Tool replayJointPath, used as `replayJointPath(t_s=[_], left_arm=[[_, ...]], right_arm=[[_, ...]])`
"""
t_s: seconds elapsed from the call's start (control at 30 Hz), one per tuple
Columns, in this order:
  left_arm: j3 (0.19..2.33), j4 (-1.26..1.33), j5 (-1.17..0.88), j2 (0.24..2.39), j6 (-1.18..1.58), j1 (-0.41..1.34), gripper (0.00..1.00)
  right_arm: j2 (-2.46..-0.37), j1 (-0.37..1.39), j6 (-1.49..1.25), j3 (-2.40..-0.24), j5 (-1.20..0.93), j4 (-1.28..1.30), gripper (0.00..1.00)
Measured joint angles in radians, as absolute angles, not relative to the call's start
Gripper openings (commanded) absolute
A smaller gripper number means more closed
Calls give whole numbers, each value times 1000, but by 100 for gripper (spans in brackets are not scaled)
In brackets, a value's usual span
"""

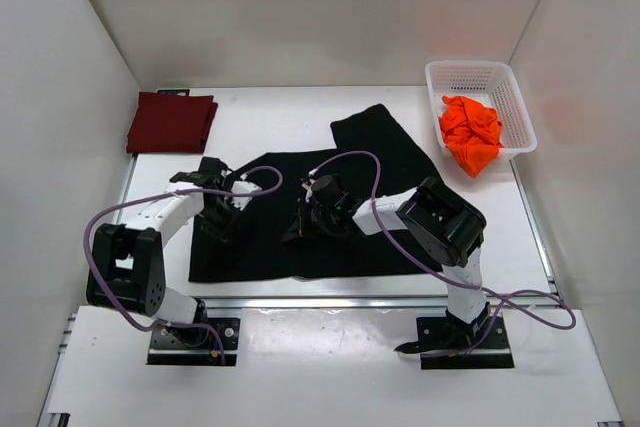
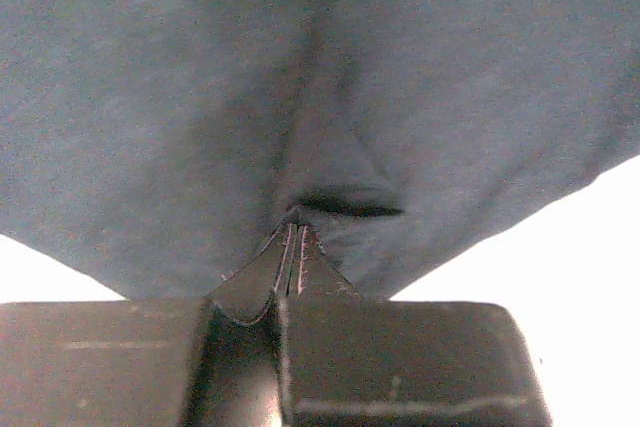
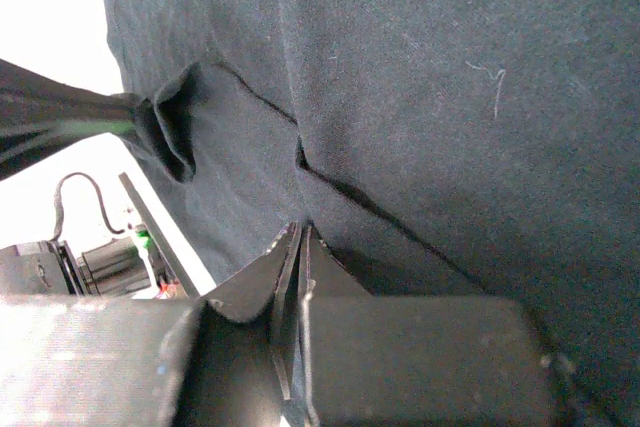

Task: Fold and stack the t-shirts
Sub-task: Grap the side of the flattened tshirt furthest away from the robot with both arms

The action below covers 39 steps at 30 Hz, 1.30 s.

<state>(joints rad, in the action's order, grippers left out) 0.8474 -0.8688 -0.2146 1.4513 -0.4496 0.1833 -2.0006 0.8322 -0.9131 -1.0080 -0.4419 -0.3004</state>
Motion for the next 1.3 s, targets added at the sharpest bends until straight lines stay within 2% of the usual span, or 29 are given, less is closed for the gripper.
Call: replayJointPath(t_s=[0.4, 0.67, 0.77, 0.83, 0.87, 0.93, 1.03, 1.17, 1.3], left_arm=[[857, -755, 133, 1317, -408, 67, 0], [836, -668, 339, 1350, -385, 68, 5], [836, -675, 380, 1381, -371, 78, 17], [837, -682, 390, 1386, -357, 80, 32], [838, -689, 390, 1386, -351, 79, 35], [848, -705, 388, 1386, -343, 74, 46], [866, -719, 382, 1386, -336, 72, 52], [881, -731, 373, 1386, -333, 72, 52], [931, -744, 353, 1407, -322, 73, 50]], right_arm=[[-1999, 829, -913, -1005, -446, -302, 0], [-1999, 829, -912, -1005, -447, -303, 0], [-1999, 825, -914, -997, -456, -319, 5], [-1995, 818, -912, -995, -471, -323, 14], [-1993, 814, -905, -995, -478, -323, 19], [-1977, 804, -871, -1001, -491, -307, 24], [-1904, 787, -788, -1024, -469, -224, 25], [-1644, 732, -690, -1032, -365, -67, 26], [-1320, 485, -608, -1002, -276, 91, 26]])
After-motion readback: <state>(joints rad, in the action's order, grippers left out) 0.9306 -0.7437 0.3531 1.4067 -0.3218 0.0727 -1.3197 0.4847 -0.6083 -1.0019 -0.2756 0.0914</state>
